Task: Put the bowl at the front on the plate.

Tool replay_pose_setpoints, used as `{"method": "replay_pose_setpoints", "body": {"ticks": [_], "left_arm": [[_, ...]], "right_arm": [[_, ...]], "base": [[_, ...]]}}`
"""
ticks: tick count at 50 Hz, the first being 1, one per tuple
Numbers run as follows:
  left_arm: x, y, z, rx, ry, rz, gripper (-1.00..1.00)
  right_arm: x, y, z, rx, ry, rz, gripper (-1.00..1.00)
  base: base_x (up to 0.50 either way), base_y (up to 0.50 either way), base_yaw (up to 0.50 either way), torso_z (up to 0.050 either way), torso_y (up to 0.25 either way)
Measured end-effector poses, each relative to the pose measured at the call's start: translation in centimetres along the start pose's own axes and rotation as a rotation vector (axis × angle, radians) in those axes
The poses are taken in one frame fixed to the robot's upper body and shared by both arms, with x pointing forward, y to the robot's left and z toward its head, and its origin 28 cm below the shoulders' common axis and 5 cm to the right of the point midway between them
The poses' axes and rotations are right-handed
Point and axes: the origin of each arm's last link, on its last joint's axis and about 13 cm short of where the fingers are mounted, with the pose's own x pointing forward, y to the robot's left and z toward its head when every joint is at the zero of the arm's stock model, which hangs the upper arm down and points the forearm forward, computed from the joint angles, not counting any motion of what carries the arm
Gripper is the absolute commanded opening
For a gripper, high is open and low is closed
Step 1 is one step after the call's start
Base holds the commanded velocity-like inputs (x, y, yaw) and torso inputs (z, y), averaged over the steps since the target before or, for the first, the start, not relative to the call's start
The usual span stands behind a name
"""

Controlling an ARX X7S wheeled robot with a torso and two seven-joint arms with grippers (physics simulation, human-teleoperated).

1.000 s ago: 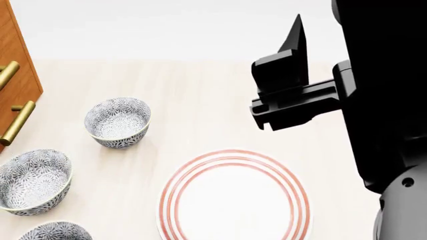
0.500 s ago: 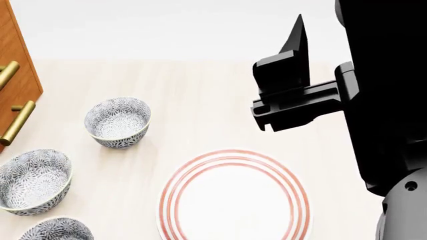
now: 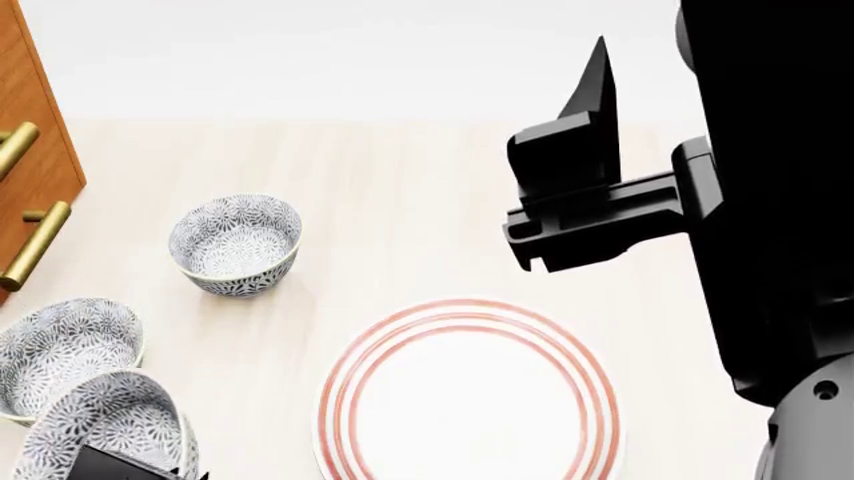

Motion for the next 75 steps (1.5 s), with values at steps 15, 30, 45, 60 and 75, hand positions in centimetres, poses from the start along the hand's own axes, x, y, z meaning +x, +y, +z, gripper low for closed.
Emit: {"method": "replay_pose_setpoints", "body": {"ticks": [15, 30, 45, 60, 75], "left_arm": [[-0.4, 0.2, 1.5, 0.054, -0.069, 0.017, -1.00], [-0.4, 0.4, 2.9, 0.110, -0.118, 0.022, -1.00], [-0.2, 0.7, 5.1, 0.165, -0.157, -0.016, -1.00], [-0.1, 1.0, 7.5, 0.198, -0.188, -0.077, -1.00], [0.7, 1.2, 9.2, 0.233, -0.190, -0.121, -1.00]], "right_arm": [[-0.1, 0.0, -0.1, 0.003, -0.003, -0.001, 1.00], [-0.2, 0.0, -0.2, 0.004, -0.006, -0.002, 1.00], [-0.2, 0.0, -0.2, 0.008, -0.009, -0.003, 1.00], [-0.4, 0.0, -0.4, 0.012, -0.010, -0.008, 1.00], [-0.5, 0.1, -0.7, 0.016, -0.009, -0.008, 1.00]], "base": [[0.00, 0.00, 0.00, 0.000, 0.000], [0.00, 0.00, 0.00, 0.000, 0.000], [0.00, 0.00, 0.00, 0.000, 0.000], [0.00, 0.00, 0.00, 0.000, 0.001], [0.00, 0.00, 0.00, 0.000, 0.000]]}}
